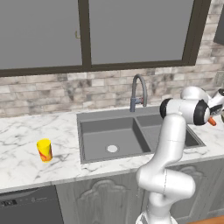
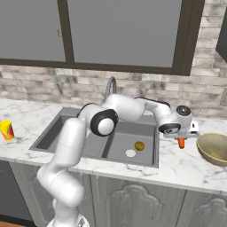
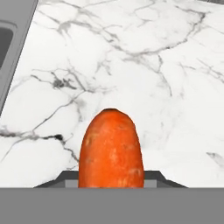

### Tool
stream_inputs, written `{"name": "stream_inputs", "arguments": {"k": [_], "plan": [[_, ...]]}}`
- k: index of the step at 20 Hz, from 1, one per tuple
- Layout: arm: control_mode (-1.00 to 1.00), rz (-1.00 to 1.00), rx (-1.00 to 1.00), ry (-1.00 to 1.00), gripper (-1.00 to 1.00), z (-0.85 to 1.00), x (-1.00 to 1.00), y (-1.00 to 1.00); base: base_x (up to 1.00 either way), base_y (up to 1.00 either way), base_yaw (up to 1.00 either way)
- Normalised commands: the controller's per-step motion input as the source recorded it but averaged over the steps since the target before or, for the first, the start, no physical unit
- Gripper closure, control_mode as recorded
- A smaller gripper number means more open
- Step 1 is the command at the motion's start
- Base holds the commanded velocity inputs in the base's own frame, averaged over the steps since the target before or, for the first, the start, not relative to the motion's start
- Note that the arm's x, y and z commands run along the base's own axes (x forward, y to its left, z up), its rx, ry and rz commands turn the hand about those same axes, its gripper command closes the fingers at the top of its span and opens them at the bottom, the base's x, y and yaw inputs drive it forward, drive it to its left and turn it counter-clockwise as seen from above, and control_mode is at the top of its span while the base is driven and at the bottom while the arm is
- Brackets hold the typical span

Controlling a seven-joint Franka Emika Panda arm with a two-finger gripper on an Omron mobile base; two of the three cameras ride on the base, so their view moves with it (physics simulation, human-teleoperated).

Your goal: Remove the carrot and orange from the sink. Then move the bowl and cup from the counter to the sink for washing.

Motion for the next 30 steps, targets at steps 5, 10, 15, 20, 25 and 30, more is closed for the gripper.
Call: {"name": "stream_inputs", "arguments": {"k": [5, 10, 15, 20, 25, 30], "plan": [[-1.00, -0.03, 0.00, 0.09, 1.00, -0.28, 0.00, -0.09, 0.00, 0.00, 0.00], [-1.00, -0.01, 0.00, 0.06, -1.00, -0.24, -0.01, -0.03, 0.00, 0.00, 0.00], [-1.00, -0.03, 0.00, 0.01, -1.00, -0.13, -0.03, -0.12, 0.00, 0.00, 0.00], [-1.00, -0.03, 0.00, 0.00, -1.00, 0.00, 0.00, -0.15, 0.00, 0.00, 0.00], [-1.00, 0.00, 0.02, 0.00, -1.00, 0.20, -0.05, -0.03, 0.00, 0.00, 0.00], [-1.00, 0.00, 0.08, 0.00, -1.00, 0.24, -0.19, 0.23, 0.00, 0.00, 0.00]]}}
